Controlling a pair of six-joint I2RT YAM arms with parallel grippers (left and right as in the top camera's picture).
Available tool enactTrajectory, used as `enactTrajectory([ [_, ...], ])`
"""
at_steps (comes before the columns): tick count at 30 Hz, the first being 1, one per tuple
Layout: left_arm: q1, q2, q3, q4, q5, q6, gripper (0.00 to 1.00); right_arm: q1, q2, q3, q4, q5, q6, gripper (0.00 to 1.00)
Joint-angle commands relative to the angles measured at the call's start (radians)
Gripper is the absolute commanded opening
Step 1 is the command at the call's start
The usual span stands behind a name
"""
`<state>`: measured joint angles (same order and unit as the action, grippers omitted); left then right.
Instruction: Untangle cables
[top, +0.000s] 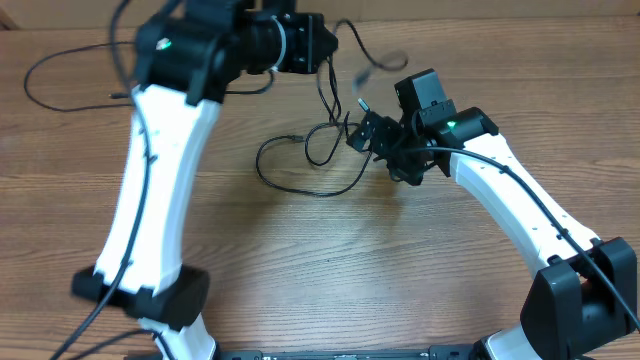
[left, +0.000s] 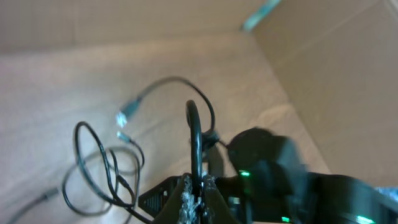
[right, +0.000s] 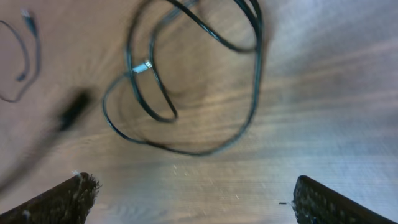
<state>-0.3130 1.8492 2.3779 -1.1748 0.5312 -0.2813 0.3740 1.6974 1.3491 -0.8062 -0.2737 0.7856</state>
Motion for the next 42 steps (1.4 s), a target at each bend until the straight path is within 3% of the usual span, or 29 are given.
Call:
enactTrajectory([
  [1,0.051,-0.093,0.02,0.021,-0.047,-0.054,0.04,0.004,0.0,-0.002,0.035,0.015,0.0,1.0],
  [4,0.113,-0.123,0.02,0.022,-0.09,-0.146,0.04,0.012,0.0,-0.002,0.044,0.015,-0.001,1.0],
  [7,0.156,-0.125,0.02,-0.008,-0.098,-0.149,0.04,0.013,0.001,-0.002,0.069,0.014,0.0,1.0],
  [13,0.196,-0.098,0.019,-0.182,-0.274,-0.188,0.04,0.025,0.02,-0.002,0.178,-0.002,0.0,1.0],
  [16,0.186,-0.071,0.019,-0.224,-0.267,-0.195,0.04,0.048,0.031,-0.002,0.182,-0.014,-0.001,1.0],
  [19,0.175,-0.046,0.019,-0.208,-0.275,-0.238,0.04,0.077,0.032,-0.002,0.209,-0.042,-0.097,1.0],
  [21,0.176,-0.028,0.019,-0.188,-0.276,-0.33,0.04,0.089,0.032,-0.002,0.249,-0.116,-0.216,1.0],
  [23,0.189,-0.008,0.019,-0.172,-0.254,-0.472,0.04,0.098,0.032,-0.002,0.303,-0.289,-0.344,1.0],
  [25,0.205,0.007,0.019,-0.163,-0.253,-0.536,0.04,0.103,0.032,-0.002,0.364,-0.444,-0.429,1.0],
  [28,0.232,0.041,0.019,-0.136,-0.247,-0.571,0.04,0.104,0.032,-0.002,0.506,-0.639,-0.462,1.0],
  [31,0.236,0.055,0.019,-0.152,-0.221,-0.618,0.05,0.105,0.032,-0.001,0.597,-0.705,-0.439,1.0],
  [35,0.235,0.06,0.019,-0.161,-0.13,-0.643,0.04,0.114,0.032,-0.001,0.692,-0.643,-0.337,1.0],
  [42,0.219,0.06,0.019,-0.161,0.097,-0.679,0.04,0.174,0.032,-0.002,0.692,-0.345,-0.333,1.0],
])
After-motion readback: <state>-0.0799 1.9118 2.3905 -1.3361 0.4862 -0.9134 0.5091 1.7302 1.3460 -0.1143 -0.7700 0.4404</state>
